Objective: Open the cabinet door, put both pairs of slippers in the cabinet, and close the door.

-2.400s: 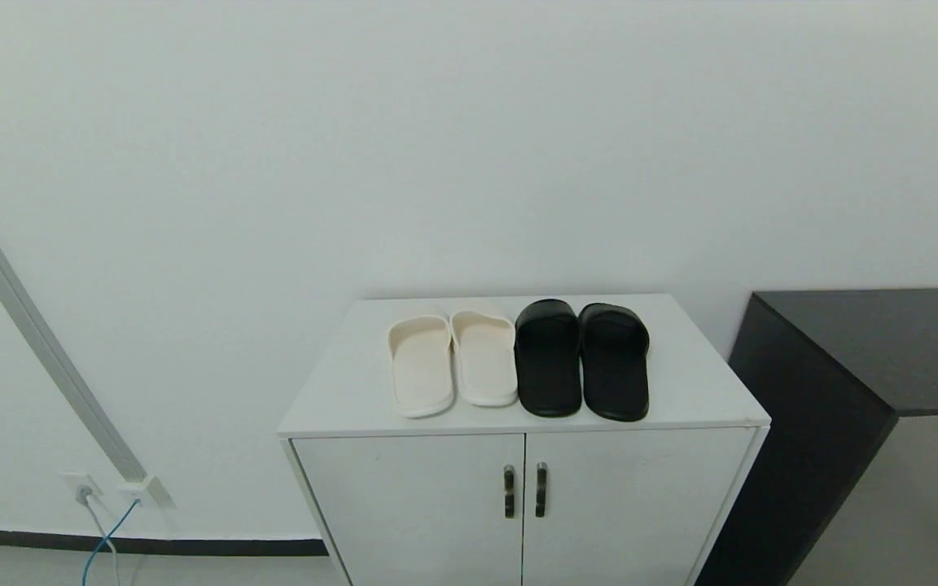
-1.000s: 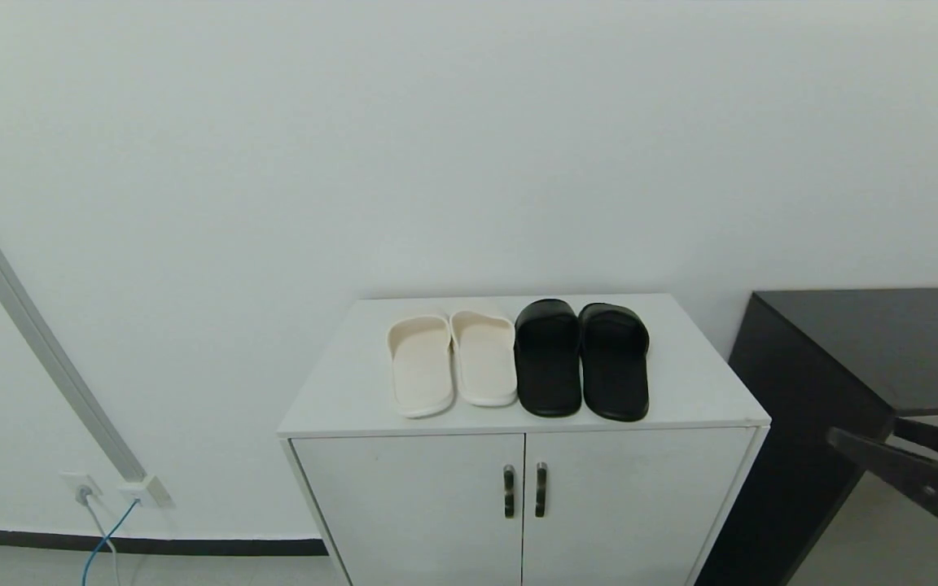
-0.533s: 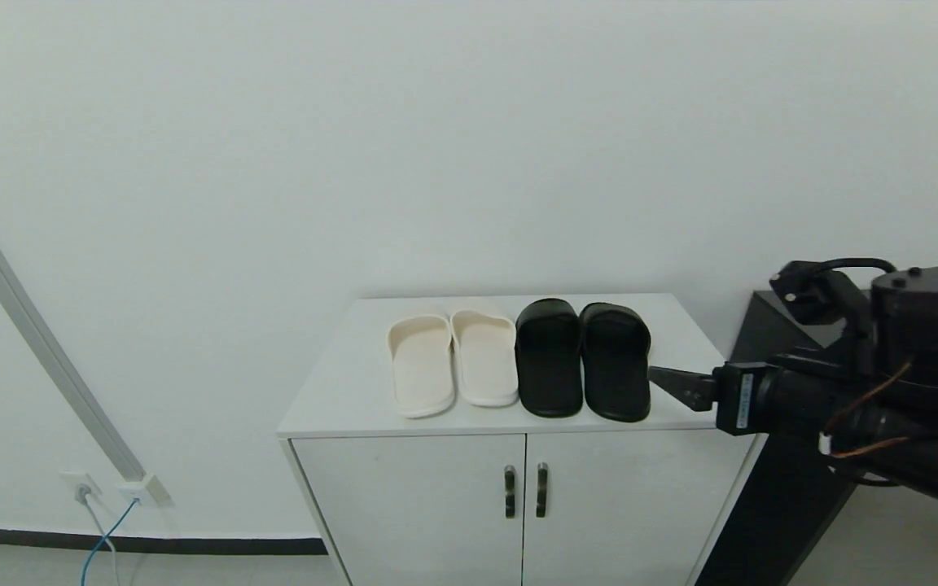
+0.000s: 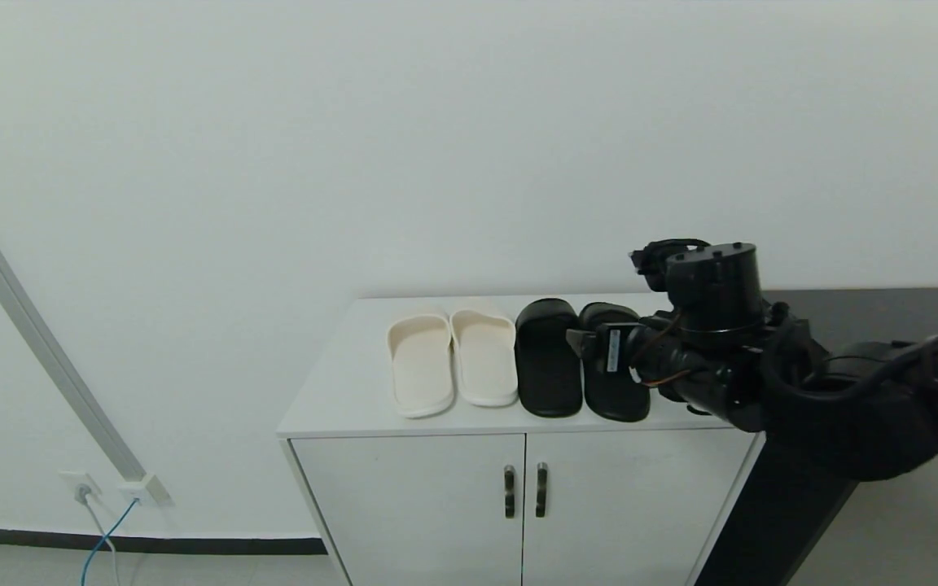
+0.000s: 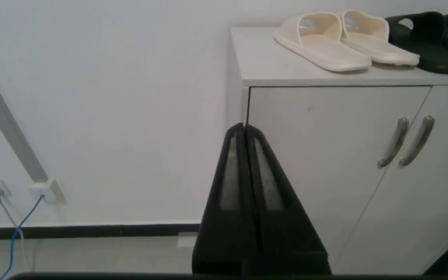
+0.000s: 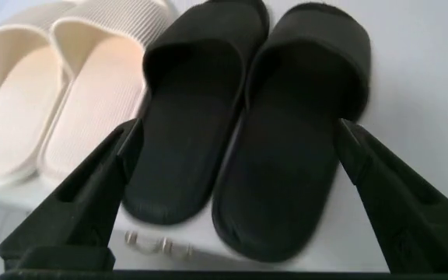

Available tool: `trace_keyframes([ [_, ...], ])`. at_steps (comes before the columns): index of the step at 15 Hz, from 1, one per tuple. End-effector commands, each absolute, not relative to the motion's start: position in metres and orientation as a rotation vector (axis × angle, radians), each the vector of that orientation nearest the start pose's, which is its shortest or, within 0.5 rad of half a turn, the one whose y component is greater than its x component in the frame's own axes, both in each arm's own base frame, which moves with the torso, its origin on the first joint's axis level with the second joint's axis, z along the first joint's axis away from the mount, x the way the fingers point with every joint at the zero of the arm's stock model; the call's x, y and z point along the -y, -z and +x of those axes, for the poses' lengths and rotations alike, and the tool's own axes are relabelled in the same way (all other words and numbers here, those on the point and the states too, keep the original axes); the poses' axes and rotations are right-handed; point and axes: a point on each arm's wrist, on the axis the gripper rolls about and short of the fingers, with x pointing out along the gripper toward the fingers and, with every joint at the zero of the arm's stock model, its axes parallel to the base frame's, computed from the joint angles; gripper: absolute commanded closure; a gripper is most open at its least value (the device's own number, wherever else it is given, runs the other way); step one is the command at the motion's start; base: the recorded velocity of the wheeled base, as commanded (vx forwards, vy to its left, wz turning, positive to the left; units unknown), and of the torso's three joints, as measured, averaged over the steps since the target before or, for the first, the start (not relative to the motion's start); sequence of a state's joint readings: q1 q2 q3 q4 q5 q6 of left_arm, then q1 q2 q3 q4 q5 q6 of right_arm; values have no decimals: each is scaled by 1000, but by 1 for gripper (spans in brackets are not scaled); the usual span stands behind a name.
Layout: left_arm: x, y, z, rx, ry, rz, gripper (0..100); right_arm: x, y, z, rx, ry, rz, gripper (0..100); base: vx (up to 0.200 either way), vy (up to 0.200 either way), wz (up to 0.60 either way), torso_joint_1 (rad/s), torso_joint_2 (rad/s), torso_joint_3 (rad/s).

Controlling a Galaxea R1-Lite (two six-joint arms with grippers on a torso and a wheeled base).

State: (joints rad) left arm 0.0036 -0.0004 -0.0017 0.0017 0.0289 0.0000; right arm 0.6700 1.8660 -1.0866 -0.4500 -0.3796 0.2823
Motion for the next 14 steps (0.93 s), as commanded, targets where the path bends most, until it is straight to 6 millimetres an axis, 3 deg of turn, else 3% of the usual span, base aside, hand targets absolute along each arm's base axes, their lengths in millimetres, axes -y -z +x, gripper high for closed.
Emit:
trace_keyframes([
  [1,-1,-76,-23,0,-32,0,100,-240,-162,312,-339,-198,87,0,0,0,0,0,0,0],
  [9,-1,-76,-23,0,-32,0,100,-278,-136,370,-241,29,71,0,0,0,0,0,0,0],
  [14,-1,-76,-23,0,-34,-5,100,-280,-122,399,-220,83,57,0,0,0,0,0,0,0],
])
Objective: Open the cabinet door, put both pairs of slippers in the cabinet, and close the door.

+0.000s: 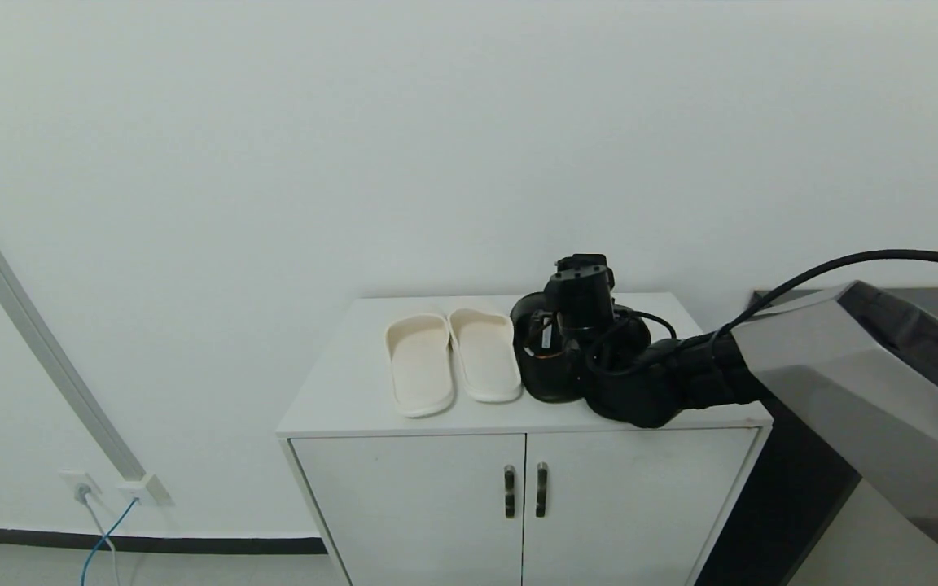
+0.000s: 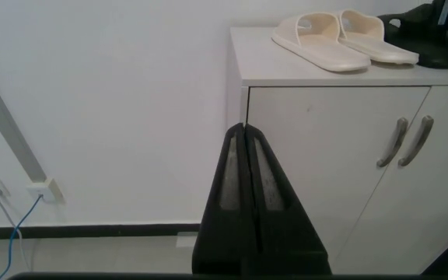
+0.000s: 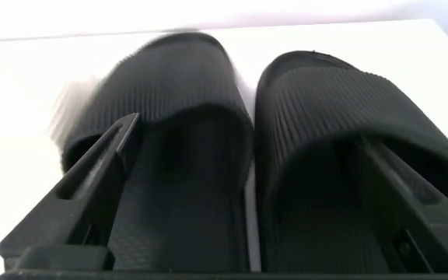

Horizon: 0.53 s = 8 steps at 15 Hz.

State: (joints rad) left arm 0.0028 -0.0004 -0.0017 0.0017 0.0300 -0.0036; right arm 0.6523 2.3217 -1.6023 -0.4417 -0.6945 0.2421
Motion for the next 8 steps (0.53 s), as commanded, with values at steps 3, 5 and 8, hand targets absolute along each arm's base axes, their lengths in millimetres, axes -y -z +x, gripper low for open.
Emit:
trace_keyframes([
  [3,-1,-76,-23,0,-34,-6,100,-277,-122,404,-215,96,56,0,0,0,0,0,0,0],
  [5,-1,-76,-23,2,-34,-6,100,-276,-123,406,-214,97,46,0,0,0,0,0,0,0],
  [8,-1,-76,-23,2,-34,-6,100,-273,-119,408,-218,108,37,0,0,0,0,0,0,0],
])
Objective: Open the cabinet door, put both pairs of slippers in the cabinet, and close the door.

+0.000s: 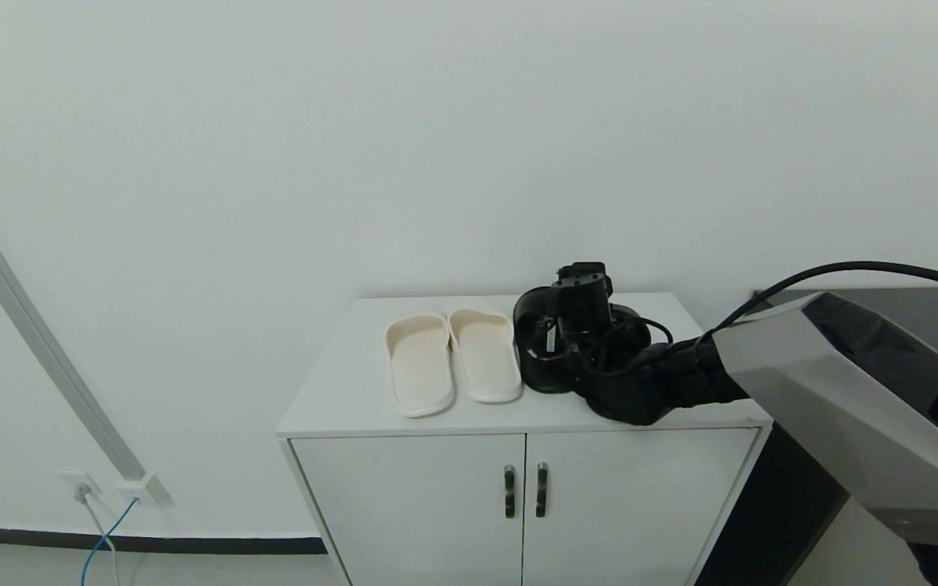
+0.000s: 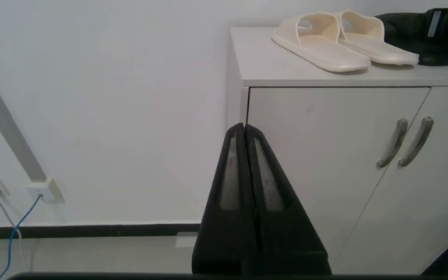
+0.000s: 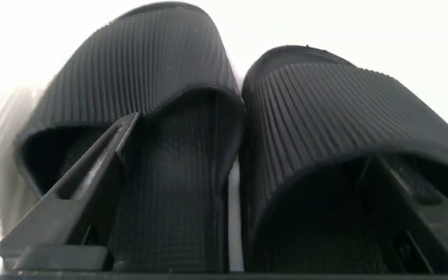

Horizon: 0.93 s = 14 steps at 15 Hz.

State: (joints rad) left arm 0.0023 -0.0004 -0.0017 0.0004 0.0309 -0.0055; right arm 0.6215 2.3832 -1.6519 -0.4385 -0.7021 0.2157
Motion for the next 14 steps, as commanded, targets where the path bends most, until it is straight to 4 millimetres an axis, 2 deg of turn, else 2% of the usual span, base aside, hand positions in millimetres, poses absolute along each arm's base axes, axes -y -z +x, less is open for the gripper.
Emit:
trace_keyframes([
  [1,-1,-76,-23,2,-34,-6,100,-271,-126,401,-217,103,40,0,0,0,0,0,0,0],
  [3,-1,-76,-23,2,-34,-6,100,-273,-132,390,-221,86,36,0,0,0,0,0,0,0],
  [6,-1,-76,-23,2,-35,-6,100,-274,-134,385,-221,78,35,0,0,0,0,0,0,0],
  [12,-1,-76,-23,2,-35,-6,100,-272,-118,414,-215,109,38,0,0,0,0,0,0,0],
  [14,-1,-76,-23,0,-35,-6,100,-270,-116,416,-216,115,38,0,0,0,0,0,0,0],
])
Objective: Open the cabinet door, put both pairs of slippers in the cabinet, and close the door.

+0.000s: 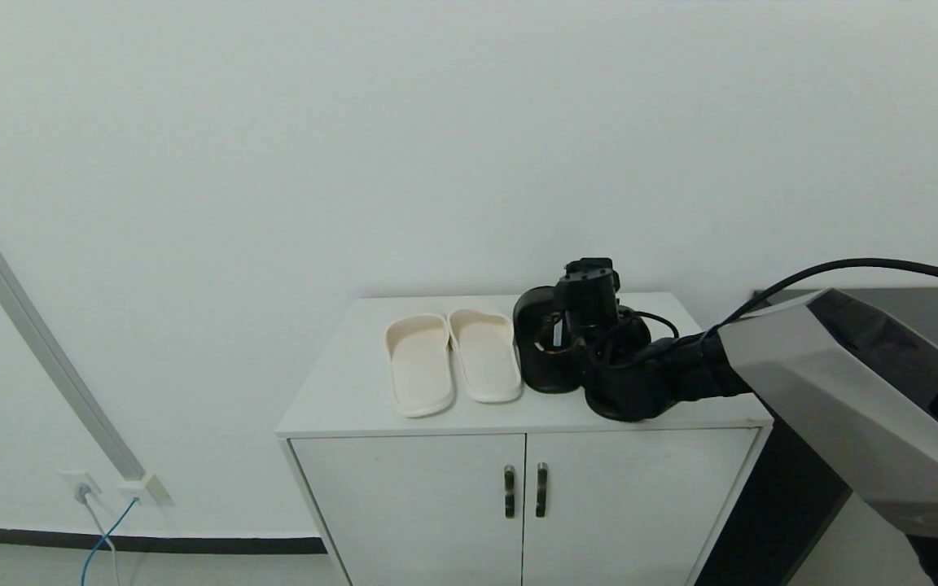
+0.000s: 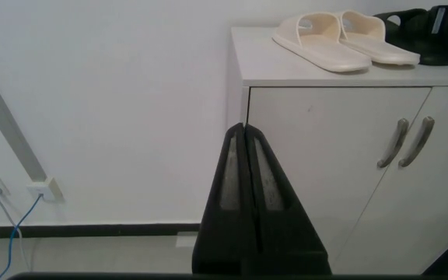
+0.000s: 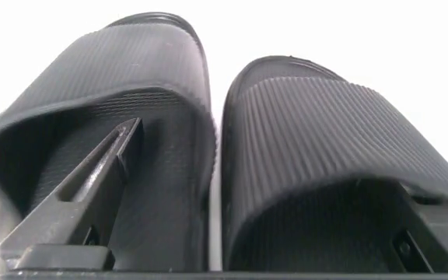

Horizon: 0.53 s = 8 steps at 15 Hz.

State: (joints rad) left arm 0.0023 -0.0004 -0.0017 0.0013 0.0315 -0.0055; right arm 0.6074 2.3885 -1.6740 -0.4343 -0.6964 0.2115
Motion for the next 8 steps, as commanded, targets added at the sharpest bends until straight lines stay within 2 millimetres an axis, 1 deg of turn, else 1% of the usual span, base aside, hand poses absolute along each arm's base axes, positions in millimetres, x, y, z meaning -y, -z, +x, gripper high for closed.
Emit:
trace_keyframes([
  [1,-1,-76,-23,2,-35,-6,100,-268,-114,419,-217,119,38,0,0,0,0,0,0,0],
  [2,-1,-76,-23,2,-37,-6,100,-267,-114,420,-216,121,39,100,0,0,0,0,0,0],
  [8,-1,-76,-23,0,-37,-8,100,-266,-118,422,-208,119,34,100,0,0,0,0,0,0],
])
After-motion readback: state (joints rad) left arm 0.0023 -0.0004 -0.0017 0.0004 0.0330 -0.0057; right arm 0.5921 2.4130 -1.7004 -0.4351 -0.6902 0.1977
